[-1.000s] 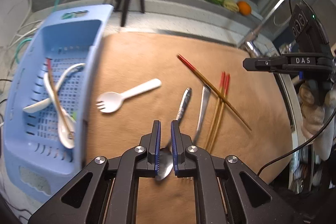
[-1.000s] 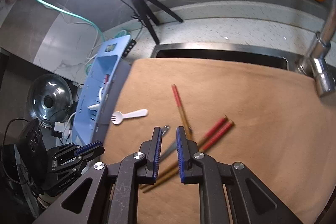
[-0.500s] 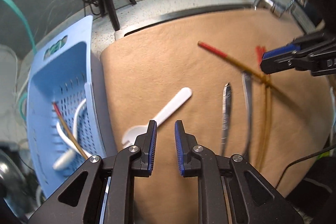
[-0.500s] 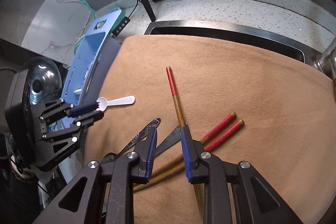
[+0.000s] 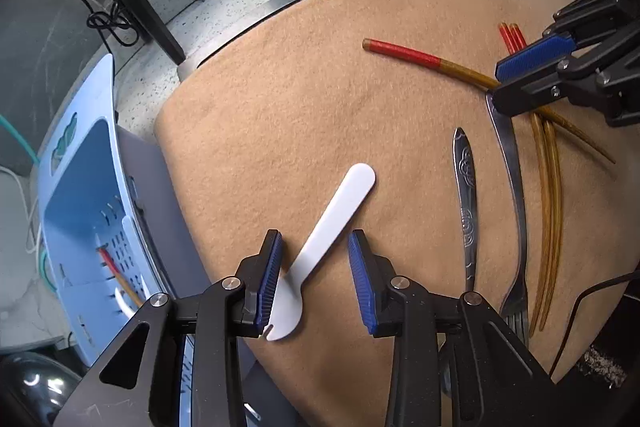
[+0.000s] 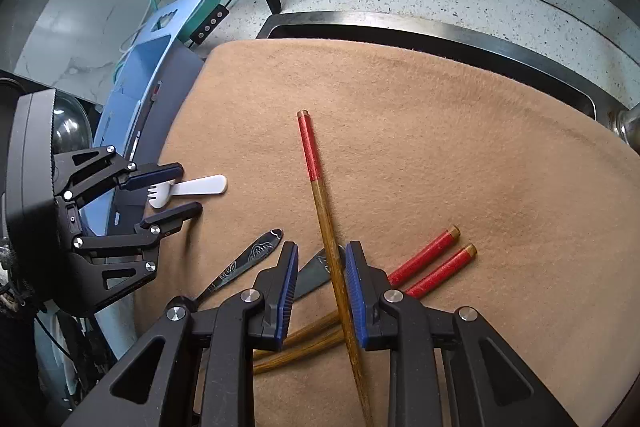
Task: Organize utensils
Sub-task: 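Grasp the white plastic spork with the left gripper while the right grasps a chopstick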
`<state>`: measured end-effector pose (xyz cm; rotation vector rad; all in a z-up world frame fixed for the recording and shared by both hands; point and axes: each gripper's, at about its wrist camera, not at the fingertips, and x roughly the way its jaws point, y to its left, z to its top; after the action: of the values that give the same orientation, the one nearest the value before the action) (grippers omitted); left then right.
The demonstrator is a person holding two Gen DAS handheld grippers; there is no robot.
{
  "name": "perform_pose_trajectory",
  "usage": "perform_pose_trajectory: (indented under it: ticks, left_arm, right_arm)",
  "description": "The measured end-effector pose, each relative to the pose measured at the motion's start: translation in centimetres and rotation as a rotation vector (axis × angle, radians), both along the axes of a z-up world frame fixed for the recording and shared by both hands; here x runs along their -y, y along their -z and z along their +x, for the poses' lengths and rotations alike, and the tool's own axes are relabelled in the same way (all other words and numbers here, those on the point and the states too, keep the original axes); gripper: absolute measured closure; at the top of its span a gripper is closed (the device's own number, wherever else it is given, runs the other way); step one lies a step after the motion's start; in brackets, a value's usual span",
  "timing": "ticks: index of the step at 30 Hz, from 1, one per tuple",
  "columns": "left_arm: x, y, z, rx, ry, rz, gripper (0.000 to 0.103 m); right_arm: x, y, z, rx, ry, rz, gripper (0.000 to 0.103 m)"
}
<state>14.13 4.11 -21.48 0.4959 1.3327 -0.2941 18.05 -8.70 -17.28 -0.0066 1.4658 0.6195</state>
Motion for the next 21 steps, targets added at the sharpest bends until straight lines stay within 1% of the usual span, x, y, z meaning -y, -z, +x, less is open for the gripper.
perform_pose_trajectory:
  ticks: [1, 3, 6, 13, 14, 18, 21]
  left_arm:
    - [0.0, 0.0, 0.0, -0.001, -0.001, -0.005, 0.071]
    - [0.1, 0.0, 0.1, -0.011, 0.0, -0.02, 0.085]
    - [0.6, 0.3, 0.5, -0.006, 0.005, -0.021, 0.09]
    - [0.0, 0.3, 0.9, -0.003, -0.064, -0.078, 0.093]
    - [-0.1, 0.3, 1.0, 0.0, -0.071, -0.083, 0.093]
    - [-0.4, 0.2, 0.8, 0.009, -0.104, -0.109, 0.093]
    - [-0.6, 0.0, 0.4, 0.017, -0.125, -0.13, 0.094]
  right_arm:
    - [-0.2, 0.2, 0.1, -0.004, 0.003, -0.003, 0.081]
    - [-0.3, 0.4, 0.2, -0.005, 0.006, -0.006, 0.081]
    - [-0.5, 0.6, 0.2, -0.005, -0.002, -0.011, 0.081]
    - [-0.9, 0.9, 0.3, -0.005, -0.007, -0.018, 0.081]
    - [-0.9, 0.9, 0.2, -0.003, -0.008, -0.019, 0.082]
    - [-0.8, 1.1, 0.2, 0.0, 0.009, -0.028, 0.094]
    - [-0.1, 1.2, 0.4, -0.022, 0.041, -0.007, 0.097]
